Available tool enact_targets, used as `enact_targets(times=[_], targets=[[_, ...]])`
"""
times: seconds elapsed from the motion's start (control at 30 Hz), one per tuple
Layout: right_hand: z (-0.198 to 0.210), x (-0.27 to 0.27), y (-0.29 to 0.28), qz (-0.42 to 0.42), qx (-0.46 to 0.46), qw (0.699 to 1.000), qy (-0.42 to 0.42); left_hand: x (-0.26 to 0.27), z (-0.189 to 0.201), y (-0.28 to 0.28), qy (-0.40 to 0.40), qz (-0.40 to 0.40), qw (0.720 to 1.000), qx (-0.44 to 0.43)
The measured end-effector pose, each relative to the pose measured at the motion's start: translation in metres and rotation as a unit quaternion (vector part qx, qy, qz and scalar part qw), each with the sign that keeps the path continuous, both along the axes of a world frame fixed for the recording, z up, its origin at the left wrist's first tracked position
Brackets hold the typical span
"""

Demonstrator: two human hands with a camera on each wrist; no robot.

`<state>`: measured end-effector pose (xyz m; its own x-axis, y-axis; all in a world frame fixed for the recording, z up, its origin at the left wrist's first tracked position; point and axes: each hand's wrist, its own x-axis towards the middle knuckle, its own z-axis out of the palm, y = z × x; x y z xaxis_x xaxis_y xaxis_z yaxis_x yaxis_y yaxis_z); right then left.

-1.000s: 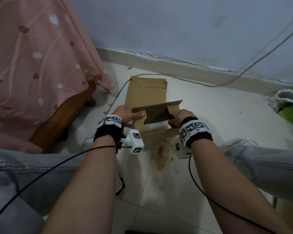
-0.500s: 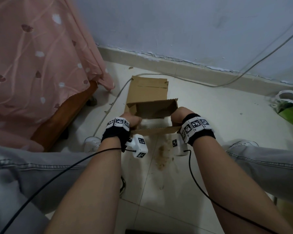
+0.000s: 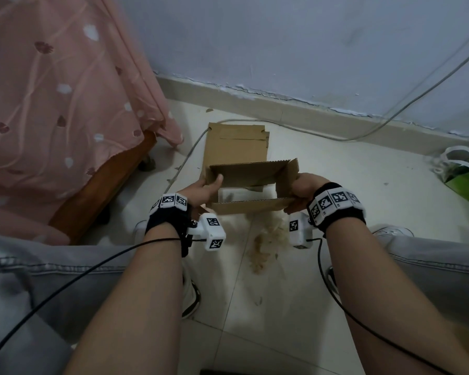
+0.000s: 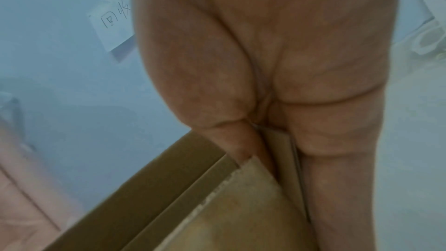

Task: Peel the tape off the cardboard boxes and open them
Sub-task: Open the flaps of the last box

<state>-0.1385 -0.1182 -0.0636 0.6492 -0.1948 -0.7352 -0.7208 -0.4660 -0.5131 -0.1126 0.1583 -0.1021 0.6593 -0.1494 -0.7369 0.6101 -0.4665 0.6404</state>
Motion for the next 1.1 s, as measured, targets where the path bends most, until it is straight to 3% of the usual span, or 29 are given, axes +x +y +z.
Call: enact_targets(times=[0.03,0.13,0.27,0.37,0.5,0.73,0.93,1.0,1.1], targets=[[0.004,-0.005,0.003,-0.013,0.015,1.0,-0.007,-0.001,0.001,0.0,0.004,0.008,1.0,-0.014],[0.007,-0.01,0.002,-0.013,0.066,0.997,-0.041,-0.009,0.02,-0.003,0.039,0.134,0.988,-0.06],[0.01,-0.015,0.002,-0.042,0.162,0.982,-0.093,-0.01,0.001,0.001,0.065,0.203,0.975,-0.061],[0.01,-0.013,0.003,-0.048,0.213,0.967,-0.129,-0.019,-0.014,0.004,0.13,0.17,0.974,-0.073],[0.004,-0.01,0.002,-0.091,0.23,0.956,-0.159,-0.04,-0.035,0.003,0.15,0.075,0.983,-0.072],[-0.012,-0.015,-0.004,-0.133,0.291,0.934,-0.156,-0.036,-0.055,0.004,0.093,0.027,0.995,0.02],[-0.032,-0.024,-0.02,-0.18,0.286,0.931,-0.138,-0.035,-0.084,0.024,0.132,0.015,0.991,-0.018],[-0.034,-0.027,-0.023,-0.169,0.299,0.93,-0.134,-0.029,-0.114,0.033,0.139,0.006,0.99,-0.014],[-0.032,-0.032,-0.021,-0.146,0.327,0.925,-0.126,-0.029,-0.118,0.035,0.139,0.013,0.99,-0.023]])
